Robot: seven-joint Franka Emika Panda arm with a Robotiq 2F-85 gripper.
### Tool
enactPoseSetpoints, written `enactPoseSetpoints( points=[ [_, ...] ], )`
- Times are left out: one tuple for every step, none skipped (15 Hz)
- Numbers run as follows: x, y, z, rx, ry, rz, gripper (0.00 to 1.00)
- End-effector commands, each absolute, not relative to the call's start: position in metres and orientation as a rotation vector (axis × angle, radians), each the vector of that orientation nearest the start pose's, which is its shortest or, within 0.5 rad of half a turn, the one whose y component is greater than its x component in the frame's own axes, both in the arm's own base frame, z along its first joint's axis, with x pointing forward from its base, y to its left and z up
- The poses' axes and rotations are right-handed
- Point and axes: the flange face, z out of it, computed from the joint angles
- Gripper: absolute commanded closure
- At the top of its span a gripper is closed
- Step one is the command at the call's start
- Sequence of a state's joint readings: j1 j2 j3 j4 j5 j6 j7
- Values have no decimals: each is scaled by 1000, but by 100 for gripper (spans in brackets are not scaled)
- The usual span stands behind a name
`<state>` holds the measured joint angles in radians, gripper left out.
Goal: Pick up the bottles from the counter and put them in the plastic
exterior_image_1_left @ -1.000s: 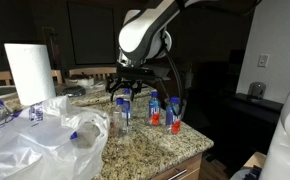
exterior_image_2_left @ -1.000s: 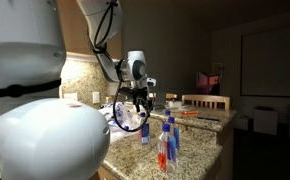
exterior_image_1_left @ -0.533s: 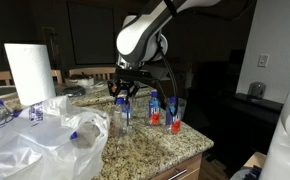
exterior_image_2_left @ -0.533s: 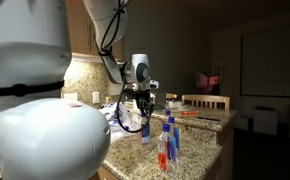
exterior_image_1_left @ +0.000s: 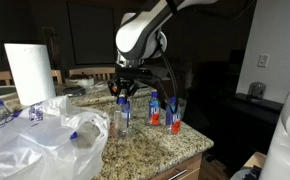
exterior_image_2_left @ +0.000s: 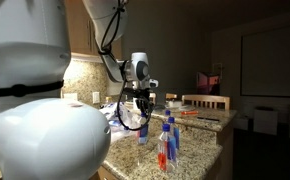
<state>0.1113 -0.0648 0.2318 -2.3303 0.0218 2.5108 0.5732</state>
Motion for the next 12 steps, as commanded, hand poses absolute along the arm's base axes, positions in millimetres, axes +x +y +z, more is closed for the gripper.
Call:
enactPoseSetpoints(
  points=[
    [478, 168, 406, -3006, 416, -355, 91],
    [473, 163, 416, -2988, 432, -385, 91],
    [469, 159, 426, -2972, 444, -409, 91],
    [463, 154, 439, -2945, 453, -446, 91],
    [460, 151, 449, -2926, 460, -469, 91],
    [456, 150, 460, -2890, 451, -480, 91],
    [453, 149, 469, -2866, 461, -493, 91],
    [451, 153, 475, -2827, 452, -475, 91],
    [449, 154, 481, -2795, 449, -473, 91],
    [449, 159, 483, -2752, 429, -449, 91],
    [447, 164, 485, -2723, 419, -428, 91],
    [448, 169, 484, -2691, 400, -408, 91]
  ],
)
